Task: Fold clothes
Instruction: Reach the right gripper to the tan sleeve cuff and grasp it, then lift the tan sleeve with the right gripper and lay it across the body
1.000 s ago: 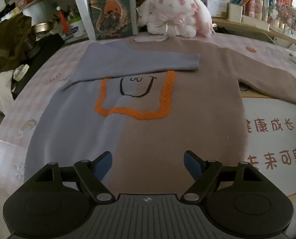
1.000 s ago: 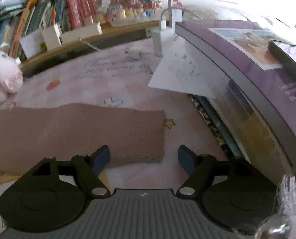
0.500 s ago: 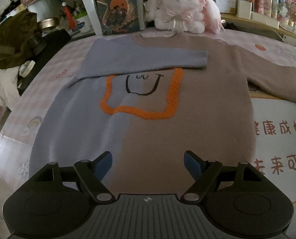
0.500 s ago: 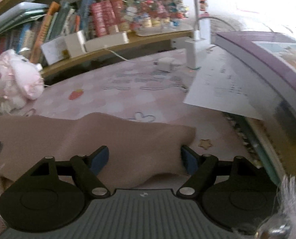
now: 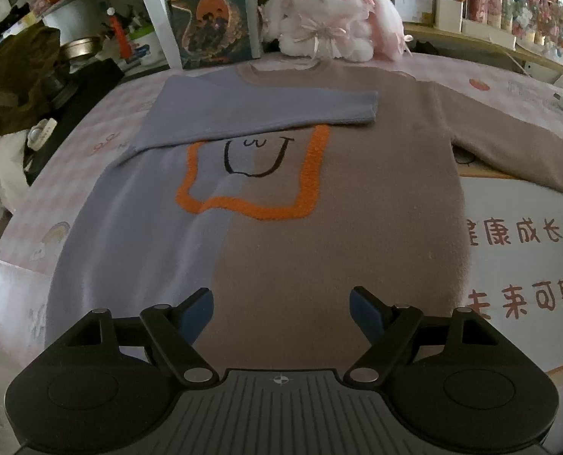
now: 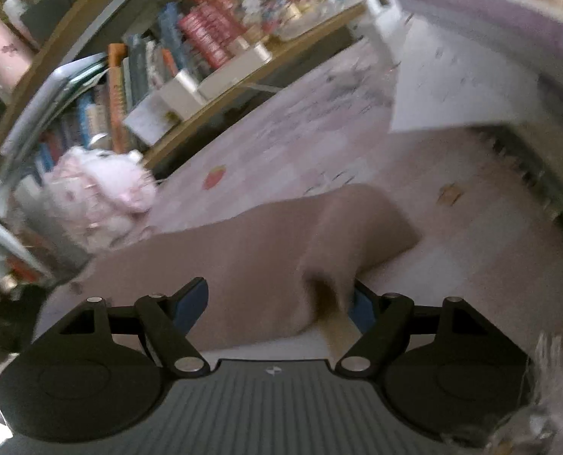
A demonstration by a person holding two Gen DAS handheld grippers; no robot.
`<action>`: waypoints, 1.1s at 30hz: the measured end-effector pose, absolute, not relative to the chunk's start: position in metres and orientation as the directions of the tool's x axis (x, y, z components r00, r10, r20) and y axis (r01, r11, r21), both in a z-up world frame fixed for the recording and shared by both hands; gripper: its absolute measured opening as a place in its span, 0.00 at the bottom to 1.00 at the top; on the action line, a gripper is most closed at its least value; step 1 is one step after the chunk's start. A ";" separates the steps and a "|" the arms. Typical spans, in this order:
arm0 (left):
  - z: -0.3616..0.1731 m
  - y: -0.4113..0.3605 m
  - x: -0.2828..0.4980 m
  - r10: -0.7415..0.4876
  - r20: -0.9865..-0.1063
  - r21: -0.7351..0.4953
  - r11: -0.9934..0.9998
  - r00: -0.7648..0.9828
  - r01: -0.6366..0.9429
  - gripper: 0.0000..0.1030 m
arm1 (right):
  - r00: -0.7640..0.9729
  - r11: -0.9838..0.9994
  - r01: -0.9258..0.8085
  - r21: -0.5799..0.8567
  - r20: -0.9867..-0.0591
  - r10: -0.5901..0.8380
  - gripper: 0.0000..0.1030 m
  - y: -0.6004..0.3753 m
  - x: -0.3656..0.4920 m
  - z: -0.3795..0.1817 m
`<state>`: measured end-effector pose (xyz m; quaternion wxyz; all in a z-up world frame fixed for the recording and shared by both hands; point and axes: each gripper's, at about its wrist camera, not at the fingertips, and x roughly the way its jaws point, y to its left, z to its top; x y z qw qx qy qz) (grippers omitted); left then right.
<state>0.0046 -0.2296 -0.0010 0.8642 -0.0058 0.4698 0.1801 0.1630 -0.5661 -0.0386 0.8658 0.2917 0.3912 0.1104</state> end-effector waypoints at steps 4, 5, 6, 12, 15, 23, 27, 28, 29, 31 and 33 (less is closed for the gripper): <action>0.002 -0.229 -0.003 0.319 -0.805 0.159 0.928 0.499 -0.336 0.79 | 0.684 0.794 0.014 0.607 -0.585 0.435 0.74 -0.561 0.165 -0.040; 0.002 -0.229 -0.006 0.323 -0.804 0.157 0.925 0.499 -0.345 0.79 | 0.687 0.791 0.015 0.611 -0.581 0.436 0.74 -0.562 0.167 -0.041; 0.002 -0.228 -0.007 0.324 -0.804 0.153 0.923 0.498 -0.352 0.79 | 0.690 0.788 0.018 0.616 -0.578 0.436 0.74 -0.562 0.168 -0.041; -0.001 -0.222 -0.013 0.317 -0.813 0.108 0.907 0.489 -0.407 0.79 | 0.702 0.786 0.079 0.613 -0.594 0.393 0.74 -0.572 0.172 -0.041; 0.000 -0.224 -0.017 0.319 -0.804 0.103 0.906 0.502 -0.411 0.79 | 0.711 0.783 0.130 0.608 -0.608 0.354 0.60 -0.581 0.174 -0.042; -0.001 -0.217 -0.024 0.327 -0.798 0.071 0.885 0.506 -0.460 0.79 | 0.722 0.764 0.262 0.590 -0.645 0.250 0.41 -0.608 0.177 -0.042; -0.001 -0.218 -0.023 0.321 -0.794 0.068 0.891 0.517 -0.449 0.79 | 0.697 0.768 0.280 0.576 -0.672 0.250 0.25 -0.615 0.181 -0.046; -0.001 -0.219 -0.023 0.319 -0.792 0.069 0.894 0.520 -0.443 0.79 | 0.686 0.775 0.276 0.568 -0.681 0.255 0.19 -0.614 0.182 -0.046; -0.001 -0.219 -0.023 0.316 -0.791 0.069 0.897 0.524 -0.437 0.79 | 0.675 0.782 0.272 0.561 -0.691 0.261 0.11 -0.612 0.184 -0.047; -0.001 -0.218 -0.023 0.315 -0.788 0.069 0.899 0.529 -0.433 0.79 | 0.667 0.786 0.248 0.566 -0.688 0.285 0.06 -0.606 0.185 -0.044; -0.001 -0.215 -0.025 0.316 -0.785 0.064 0.897 0.533 -0.438 0.79 | 0.667 0.789 0.215 0.576 -0.677 0.312 0.06 -0.600 0.186 -0.038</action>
